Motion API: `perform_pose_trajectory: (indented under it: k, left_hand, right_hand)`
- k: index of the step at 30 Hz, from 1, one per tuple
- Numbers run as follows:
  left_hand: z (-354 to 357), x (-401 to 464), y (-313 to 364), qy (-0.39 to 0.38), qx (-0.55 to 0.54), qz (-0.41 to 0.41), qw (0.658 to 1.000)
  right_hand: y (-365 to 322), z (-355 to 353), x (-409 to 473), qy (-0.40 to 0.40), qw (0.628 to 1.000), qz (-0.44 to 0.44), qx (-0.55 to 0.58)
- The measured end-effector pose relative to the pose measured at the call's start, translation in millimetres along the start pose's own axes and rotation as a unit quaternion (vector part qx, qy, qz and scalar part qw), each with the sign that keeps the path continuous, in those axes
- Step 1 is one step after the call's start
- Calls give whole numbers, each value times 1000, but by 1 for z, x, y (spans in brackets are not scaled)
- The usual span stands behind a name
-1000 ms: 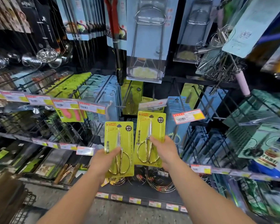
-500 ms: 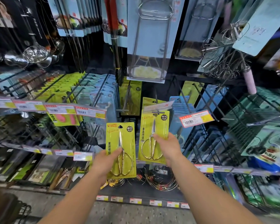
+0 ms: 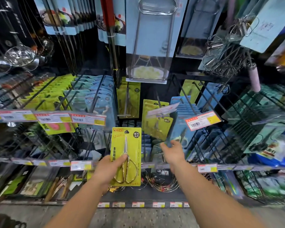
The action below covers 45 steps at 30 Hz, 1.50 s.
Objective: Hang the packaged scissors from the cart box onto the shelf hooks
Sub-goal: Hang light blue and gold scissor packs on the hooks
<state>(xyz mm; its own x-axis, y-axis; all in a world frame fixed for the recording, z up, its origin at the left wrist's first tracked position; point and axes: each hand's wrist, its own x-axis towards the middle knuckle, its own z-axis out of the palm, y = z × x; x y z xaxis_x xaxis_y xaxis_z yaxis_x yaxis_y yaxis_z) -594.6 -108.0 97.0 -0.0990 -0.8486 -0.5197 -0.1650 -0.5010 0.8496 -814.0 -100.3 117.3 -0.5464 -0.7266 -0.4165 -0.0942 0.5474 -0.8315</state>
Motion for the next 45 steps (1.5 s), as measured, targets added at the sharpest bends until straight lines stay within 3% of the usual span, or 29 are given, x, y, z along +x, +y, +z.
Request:
perform_pose_trajectory:
  k: [2, 6, 8, 13, 19, 29, 35, 40, 45]
  left_hand:
    - [9, -18, 20, -8, -1, 5, 1000]
    - [25, -17, 23, -65, -23, 13, 998]
    - [35, -17, 26, -90, -28, 27, 995]
    - [57, -17, 36, -98, 19, 55, 993]
    - [82, -24, 55, -81, -13, 83, 993]
    - [101, -9, 55, -58, 16, 58, 996]
    - [104, 8, 54, 0, 56, 85, 995]
    - [107, 21, 50, 32, 96, 61, 993]
    - [104, 20, 43, 31, 189, 52, 980]
  right_hand:
    - [9, 0, -2, -20, 1000, 21, -11]
    - [21, 0, -23, -238, 969, 32, 64]
    - [28, 1, -27, -263, 964, -12, 42]
    - [33, -13, -23, -208, 975, -58, 51]
    - [19, -32, -15, -179, 979, -86, 34]
    - [16, -38, 0, -165, 983, -85, 14]
    - [1, -26, 13, -113, 984, -113, -77]
    - [-5, -25, 22, -73, 962, -134, -229]
    - [8, -27, 29, -115, 944, -76, -301]
